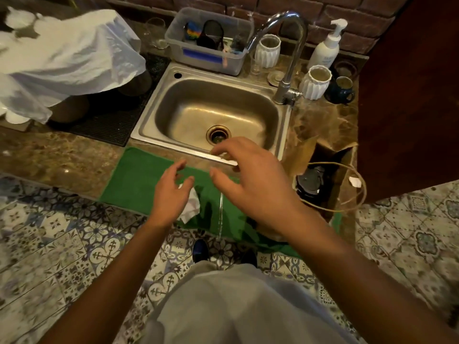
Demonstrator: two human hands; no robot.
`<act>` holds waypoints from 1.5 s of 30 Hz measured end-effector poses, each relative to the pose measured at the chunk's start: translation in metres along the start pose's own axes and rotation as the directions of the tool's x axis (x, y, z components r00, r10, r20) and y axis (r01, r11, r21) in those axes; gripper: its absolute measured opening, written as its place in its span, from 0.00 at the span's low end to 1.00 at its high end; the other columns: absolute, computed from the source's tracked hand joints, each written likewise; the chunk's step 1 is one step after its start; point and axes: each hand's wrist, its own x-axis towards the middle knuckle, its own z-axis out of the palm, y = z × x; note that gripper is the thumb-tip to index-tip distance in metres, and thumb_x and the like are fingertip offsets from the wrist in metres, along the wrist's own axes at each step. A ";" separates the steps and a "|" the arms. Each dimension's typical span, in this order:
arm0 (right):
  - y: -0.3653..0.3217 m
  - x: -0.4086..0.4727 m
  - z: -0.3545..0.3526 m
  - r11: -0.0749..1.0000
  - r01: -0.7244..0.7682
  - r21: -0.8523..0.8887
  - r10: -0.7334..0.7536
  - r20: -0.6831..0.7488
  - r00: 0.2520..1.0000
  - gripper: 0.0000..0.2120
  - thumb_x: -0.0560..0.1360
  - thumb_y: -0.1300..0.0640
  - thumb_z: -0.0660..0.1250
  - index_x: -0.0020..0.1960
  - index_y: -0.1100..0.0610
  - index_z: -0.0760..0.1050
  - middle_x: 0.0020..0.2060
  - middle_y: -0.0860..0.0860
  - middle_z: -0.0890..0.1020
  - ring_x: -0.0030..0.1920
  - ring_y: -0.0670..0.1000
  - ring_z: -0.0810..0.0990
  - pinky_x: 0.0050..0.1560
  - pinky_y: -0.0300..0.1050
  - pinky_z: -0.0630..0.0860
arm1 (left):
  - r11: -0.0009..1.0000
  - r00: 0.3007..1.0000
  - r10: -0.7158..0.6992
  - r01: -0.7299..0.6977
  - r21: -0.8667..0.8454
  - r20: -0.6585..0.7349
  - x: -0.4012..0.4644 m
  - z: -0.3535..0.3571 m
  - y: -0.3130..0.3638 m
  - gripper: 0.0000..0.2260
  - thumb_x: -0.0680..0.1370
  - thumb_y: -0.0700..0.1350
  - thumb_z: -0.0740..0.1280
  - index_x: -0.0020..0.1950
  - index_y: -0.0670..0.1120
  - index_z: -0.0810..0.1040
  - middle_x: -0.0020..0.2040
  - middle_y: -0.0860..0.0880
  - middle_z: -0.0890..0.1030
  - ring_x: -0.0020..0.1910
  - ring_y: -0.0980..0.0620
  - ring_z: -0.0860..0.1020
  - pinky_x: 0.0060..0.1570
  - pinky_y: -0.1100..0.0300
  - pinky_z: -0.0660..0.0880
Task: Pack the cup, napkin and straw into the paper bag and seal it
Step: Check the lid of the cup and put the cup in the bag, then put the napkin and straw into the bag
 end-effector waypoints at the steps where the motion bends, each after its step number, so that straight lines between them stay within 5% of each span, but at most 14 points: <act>1: 0.001 0.004 0.015 0.999 -0.036 -0.006 0.036 0.027 0.999 0.17 0.78 0.48 0.68 0.65 0.50 0.76 0.63 0.48 0.80 0.59 0.49 0.80 0.57 0.55 0.79 | 0.999 0.999 -0.032 0.033 0.034 -0.014 0.003 -0.009 -0.015 0.24 0.81 0.45 0.69 0.76 0.53 0.70 0.74 0.49 0.75 0.70 0.48 0.74 0.70 0.46 0.72; 5: 0.016 0.022 0.073 0.979 -0.186 -0.084 0.196 0.145 0.970 0.23 0.78 0.46 0.68 0.71 0.51 0.72 0.67 0.51 0.78 0.62 0.53 0.79 0.62 0.53 0.77 | 0.988 0.992 -0.113 0.118 0.097 -0.060 0.013 -0.039 -0.064 0.29 0.79 0.47 0.72 0.78 0.52 0.67 0.74 0.45 0.74 0.69 0.46 0.75 0.69 0.47 0.72; 9: 0.033 0.033 0.131 0.936 -0.330 -0.121 0.349 0.208 0.914 0.26 0.77 0.49 0.70 0.73 0.52 0.70 0.67 0.53 0.77 0.58 0.55 0.81 0.57 0.53 0.79 | 0.985 0.992 -0.101 0.111 0.134 -0.075 0.022 -0.053 -0.093 0.30 0.77 0.50 0.73 0.78 0.52 0.67 0.69 0.45 0.76 0.51 0.56 0.77 0.55 0.54 0.76; 13: 0.057 0.030 0.169 0.857 -0.472 -0.208 0.512 0.230 0.827 0.26 0.78 0.48 0.69 0.73 0.53 0.69 0.68 0.54 0.77 0.62 0.57 0.80 0.58 0.52 0.77 | 0.955 0.998 -0.026 0.041 0.295 -0.052 0.031 -0.046 -0.101 0.30 0.77 0.56 0.71 0.77 0.55 0.67 0.68 0.46 0.77 0.58 0.44 0.77 0.56 0.43 0.78; 23: 0.081 0.019 0.208 0.586 -0.734 -0.344 0.806 0.145 0.574 0.20 0.77 0.44 0.67 0.62 0.55 0.70 0.53 0.54 0.81 0.45 0.56 0.78 0.43 0.45 0.73 | 0.864 0.973 0.042 -0.149 0.481 0.227 0.055 -0.030 -0.111 0.31 0.77 0.55 0.71 0.78 0.51 0.66 0.62 0.44 0.80 0.60 0.42 0.73 0.57 0.49 0.72; 26: 0.084 0.016 0.211 0.547 -0.728 -0.414 0.831 0.164 0.531 0.18 0.78 0.43 0.67 0.61 0.54 0.73 0.52 0.53 0.83 0.49 0.56 0.82 0.45 0.46 0.78 | 0.806 0.966 0.018 -0.167 0.567 0.259 0.054 -0.024 -0.111 0.34 0.76 0.57 0.72 0.78 0.47 0.66 0.62 0.43 0.80 0.61 0.41 0.74 0.57 0.48 0.71; 30: 0.086 0.016 0.211 0.523 -0.738 -0.427 0.848 0.175 0.500 0.14 0.78 0.44 0.67 0.56 0.53 0.77 0.49 0.53 0.83 0.48 0.56 0.82 0.44 0.44 0.76 | 0.720 0.958 -0.001 -0.197 0.665 0.285 0.056 -0.019 -0.109 0.24 0.76 0.58 0.71 0.68 0.47 0.76 0.61 0.43 0.79 0.60 0.41 0.73 0.58 0.48 0.71; 35: 0.088 0.015 0.212 0.516 -0.749 -0.417 0.854 0.175 0.491 0.11 0.78 0.46 0.65 0.49 0.53 0.80 0.44 0.51 0.83 0.42 0.53 0.81 0.44 0.44 0.79 | 0.783 0.952 0.085 -0.247 0.572 0.295 0.057 -0.018 -0.107 0.11 0.77 0.50 0.71 0.55 0.46 0.81 0.55 0.43 0.79 0.56 0.42 0.73 0.53 0.50 0.71; 39: 0.090 0.010 0.205 0.559 -0.779 -0.285 0.827 0.130 0.546 0.09 0.79 0.49 0.63 0.49 0.54 0.75 0.42 0.53 0.81 0.41 0.56 0.79 0.41 0.45 0.73 | 0.891 0.952 0.042 -0.173 0.420 0.303 0.055 -0.017 -0.104 0.07 0.77 0.46 0.71 0.51 0.44 0.80 0.50 0.45 0.82 0.54 0.42 0.76 0.45 0.54 0.67; 41: 0.092 0.006 0.204 0.612 -0.789 -0.047 0.787 0.132 0.603 0.05 0.78 0.53 0.63 0.45 0.53 0.72 0.37 0.52 0.80 0.40 0.57 0.80 0.40 0.47 0.74 | 0.941 0.951 0.001 -0.106 0.323 0.308 0.053 -0.018 -0.099 0.04 0.77 0.44 0.71 0.49 0.45 0.78 0.49 0.47 0.81 0.55 0.42 0.76 0.44 0.55 0.67; 45: 0.081 -0.003 0.192 0.552 -0.690 0.468 0.744 0.098 0.661 0.06 0.79 0.64 0.63 0.48 0.56 0.77 0.33 0.52 0.78 0.32 0.51 0.76 0.34 0.49 0.75 | 0.995 0.944 0.052 -0.077 0.065 0.326 0.039 -0.030 -0.078 0.10 0.77 0.42 0.72 0.42 0.53 0.73 0.58 0.54 0.81 0.65 0.46 0.76 0.60 0.46 0.75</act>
